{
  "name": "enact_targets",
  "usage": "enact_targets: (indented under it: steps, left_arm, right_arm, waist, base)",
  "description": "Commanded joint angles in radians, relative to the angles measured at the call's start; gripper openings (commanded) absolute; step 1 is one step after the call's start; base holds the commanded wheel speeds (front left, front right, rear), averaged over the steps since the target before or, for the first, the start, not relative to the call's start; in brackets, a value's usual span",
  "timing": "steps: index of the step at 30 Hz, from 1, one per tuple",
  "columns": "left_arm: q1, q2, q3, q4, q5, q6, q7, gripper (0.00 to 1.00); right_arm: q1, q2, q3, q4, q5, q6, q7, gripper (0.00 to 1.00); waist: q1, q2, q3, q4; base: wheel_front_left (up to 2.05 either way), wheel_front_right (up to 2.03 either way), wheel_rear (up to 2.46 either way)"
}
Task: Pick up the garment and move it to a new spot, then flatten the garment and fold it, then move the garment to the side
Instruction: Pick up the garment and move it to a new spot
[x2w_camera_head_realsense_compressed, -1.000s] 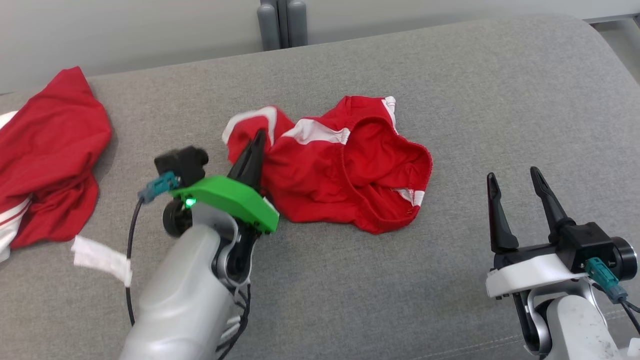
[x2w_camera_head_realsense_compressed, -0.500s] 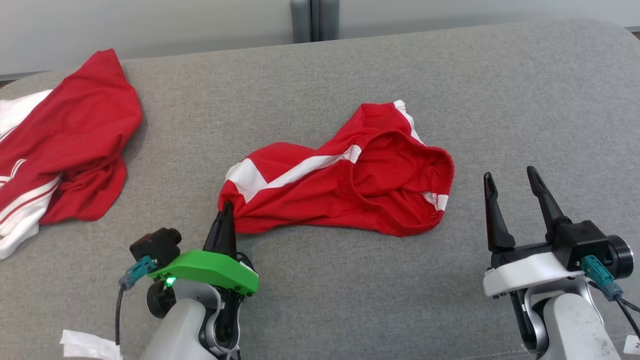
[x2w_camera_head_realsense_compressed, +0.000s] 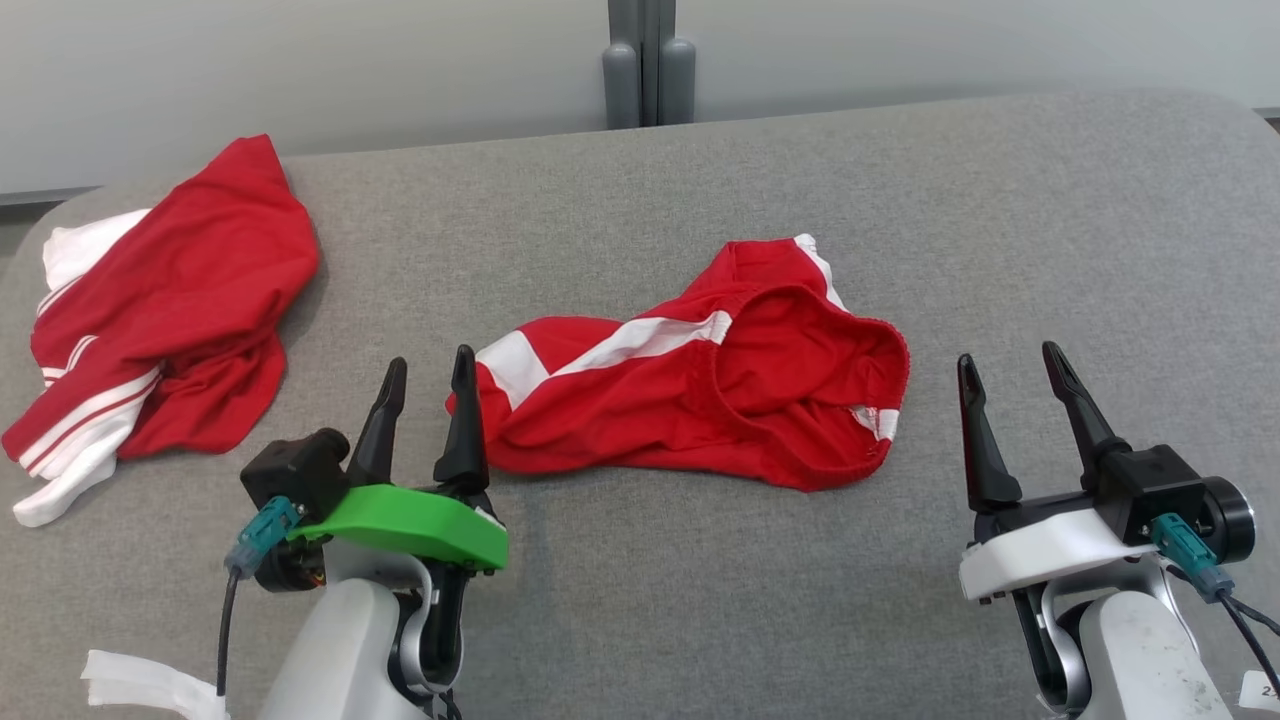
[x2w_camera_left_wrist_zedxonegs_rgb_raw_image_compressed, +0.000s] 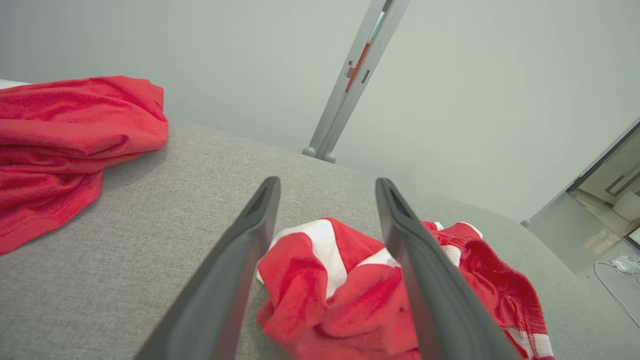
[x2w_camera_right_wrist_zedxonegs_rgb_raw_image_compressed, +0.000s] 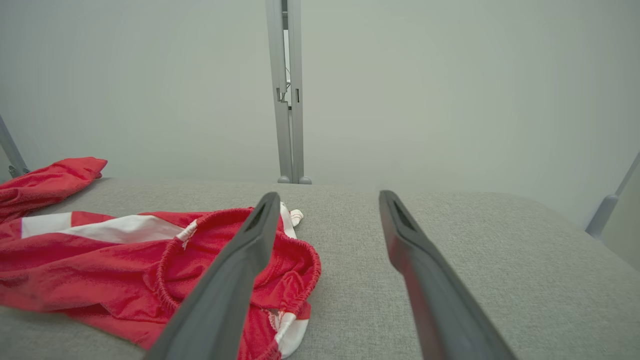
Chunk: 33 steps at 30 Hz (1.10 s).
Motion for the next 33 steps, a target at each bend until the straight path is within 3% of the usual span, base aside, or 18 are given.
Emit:
enact_targets:
  steps: [1,12,33]
  left_arm:
    - [0.028,0.004,0.020,-0.028,0.059,-0.001,0.000,1.00]
    - [0.164,0.004,0.082,-0.081,0.214,0.003,0.000,1.00]
    - [0.263,0.004,0.072,-0.105,0.243,0.038,0.000,1.00]
  right_arm:
    - [0.004,-0.002,0.003,0.005,0.008,-0.001,-0.003,1.00]
    - [0.044,-0.002,0.015,0.033,0.041,-0.001,-0.003,1.00]
    - [0.091,-0.002,0.050,0.062,0.084,-0.001,-0.003,1.00]
  waist:
    - [0.0000,0.0000,-0.030,0.012]
    - [0.0000,0.0000,-0.092,0.048]
    - [0.0000,0.0000,-0.108,0.065]
  base:
    - [0.00,0.00,0.00]
    - [0.00,0.00,0.00]
    - [0.00,0.00,0.00]
